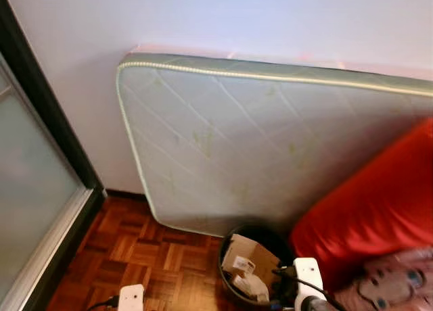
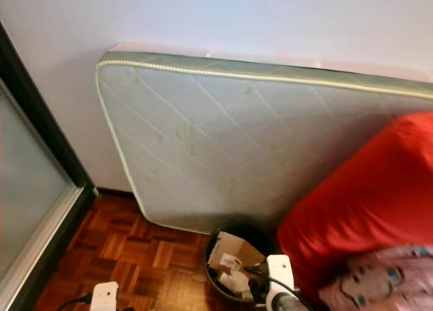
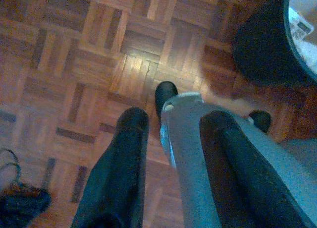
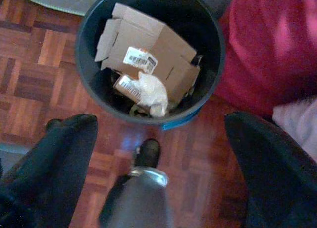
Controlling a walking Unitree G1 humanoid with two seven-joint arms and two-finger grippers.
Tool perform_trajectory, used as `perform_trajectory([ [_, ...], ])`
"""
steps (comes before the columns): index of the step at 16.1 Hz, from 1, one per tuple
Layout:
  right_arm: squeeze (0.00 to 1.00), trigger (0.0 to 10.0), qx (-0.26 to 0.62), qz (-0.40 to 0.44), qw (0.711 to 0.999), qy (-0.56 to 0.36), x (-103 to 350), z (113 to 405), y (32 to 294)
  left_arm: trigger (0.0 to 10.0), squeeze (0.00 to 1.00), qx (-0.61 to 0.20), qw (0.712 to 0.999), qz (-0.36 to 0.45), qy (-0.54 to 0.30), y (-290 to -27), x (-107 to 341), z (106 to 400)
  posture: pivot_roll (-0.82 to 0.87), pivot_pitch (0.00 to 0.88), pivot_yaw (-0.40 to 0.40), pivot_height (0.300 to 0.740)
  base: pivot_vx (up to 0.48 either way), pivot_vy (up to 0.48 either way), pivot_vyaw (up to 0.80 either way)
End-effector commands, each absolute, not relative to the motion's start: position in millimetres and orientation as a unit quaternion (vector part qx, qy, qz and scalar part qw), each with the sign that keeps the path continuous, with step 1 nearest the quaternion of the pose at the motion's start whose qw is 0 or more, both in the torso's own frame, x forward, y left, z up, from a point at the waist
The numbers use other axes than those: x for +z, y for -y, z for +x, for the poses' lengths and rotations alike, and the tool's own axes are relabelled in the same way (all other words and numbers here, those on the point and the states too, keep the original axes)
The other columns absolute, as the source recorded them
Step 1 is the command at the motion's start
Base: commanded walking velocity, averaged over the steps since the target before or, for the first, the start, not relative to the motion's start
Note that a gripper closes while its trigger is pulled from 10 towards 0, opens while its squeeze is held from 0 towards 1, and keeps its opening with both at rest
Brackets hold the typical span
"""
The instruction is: Clean up the room
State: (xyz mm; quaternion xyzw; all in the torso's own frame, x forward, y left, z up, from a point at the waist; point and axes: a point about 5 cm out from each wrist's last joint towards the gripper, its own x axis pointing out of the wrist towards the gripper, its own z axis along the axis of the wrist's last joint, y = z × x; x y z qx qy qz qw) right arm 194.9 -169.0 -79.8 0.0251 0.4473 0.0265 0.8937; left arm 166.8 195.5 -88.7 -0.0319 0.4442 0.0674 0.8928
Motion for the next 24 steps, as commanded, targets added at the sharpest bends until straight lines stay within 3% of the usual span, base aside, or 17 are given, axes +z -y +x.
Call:
perform_trajectory([
  [1,0.0,10.0,0.025,0.019,0.89,-0.455,-81.2,192.1,172.7,10.0,0.0,0.064,0.884,-0.033,-0.463,-191.6,-93.9,156.5,0.04,0.055,-0.063,0.74,-0.285,0.0,0.0],
  [13,0.0,10.0,0.027,0.02,0.89,-0.455,-81.5,191.5,172.3,10.0,0.0,0.062,0.883,-0.032,-0.464,-191.1,-94.9,154.0,0.04,0.039,-0.064,0.74,-0.289,0.0,0.0],
  [22,0.0,10.0,0.021,0.026,0.889,-0.456,-81.5,191.9,171.1,10.0,0.0,0.061,0.883,-0.023,-0.465,-193.5,-94.3,154.8,0.04,0.049,-0.057,0.74,0.0,0.0,0.0],
  [24,0.0,10.0,0.024,0.023,0.888,-0.459,-81.7,191.7,171.2,10.0,0.0,0.062,0.883,-0.023,-0.465,-193.4,-94.4,154.8,0.05,0.054,-0.059,0.74,0.0,0.0,-0.78],
])
